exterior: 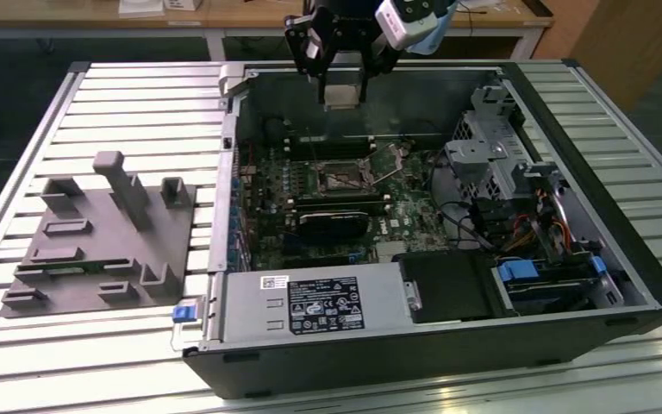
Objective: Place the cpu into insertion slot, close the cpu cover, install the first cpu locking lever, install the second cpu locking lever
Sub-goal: 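Place the cpu into insertion slot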
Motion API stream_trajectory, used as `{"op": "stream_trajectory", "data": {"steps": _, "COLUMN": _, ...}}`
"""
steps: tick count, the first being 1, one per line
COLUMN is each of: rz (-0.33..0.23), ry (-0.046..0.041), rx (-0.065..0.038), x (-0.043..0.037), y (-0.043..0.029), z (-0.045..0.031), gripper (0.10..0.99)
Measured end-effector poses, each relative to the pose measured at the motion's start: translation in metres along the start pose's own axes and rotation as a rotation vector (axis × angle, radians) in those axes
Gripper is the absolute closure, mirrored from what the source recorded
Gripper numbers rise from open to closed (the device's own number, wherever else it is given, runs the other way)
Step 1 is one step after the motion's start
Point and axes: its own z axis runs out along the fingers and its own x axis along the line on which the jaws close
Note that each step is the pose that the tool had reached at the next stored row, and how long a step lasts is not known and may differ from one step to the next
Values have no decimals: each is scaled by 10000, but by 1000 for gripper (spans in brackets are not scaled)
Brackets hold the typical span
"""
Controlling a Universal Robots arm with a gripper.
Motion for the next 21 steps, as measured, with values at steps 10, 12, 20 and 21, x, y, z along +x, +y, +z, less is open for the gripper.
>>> {"op": "stream_trajectory", "data": {"steps": 10, "rz": -8, "ry": 2, "rx": 125, "x": 0, "y": -1, "z": 21, "gripper": 545}}
{"op": "stream_trajectory", "data": {"steps": 12, "rz": -9, "ry": 4, "rx": 148, "x": 0, "y": -2, "z": 24, "gripper": 545}}
{"op": "stream_trajectory", "data": {"steps": 20, "rz": -16, "ry": 5, "rx": 223, "x": -1, "y": -3, "z": 42, "gripper": 545}}
{"op": "stream_trajectory", "data": {"steps": 21, "rz": -17, "ry": 6, "rx": 232, "x": -1, "y": -3, "z": 44, "gripper": 545}}
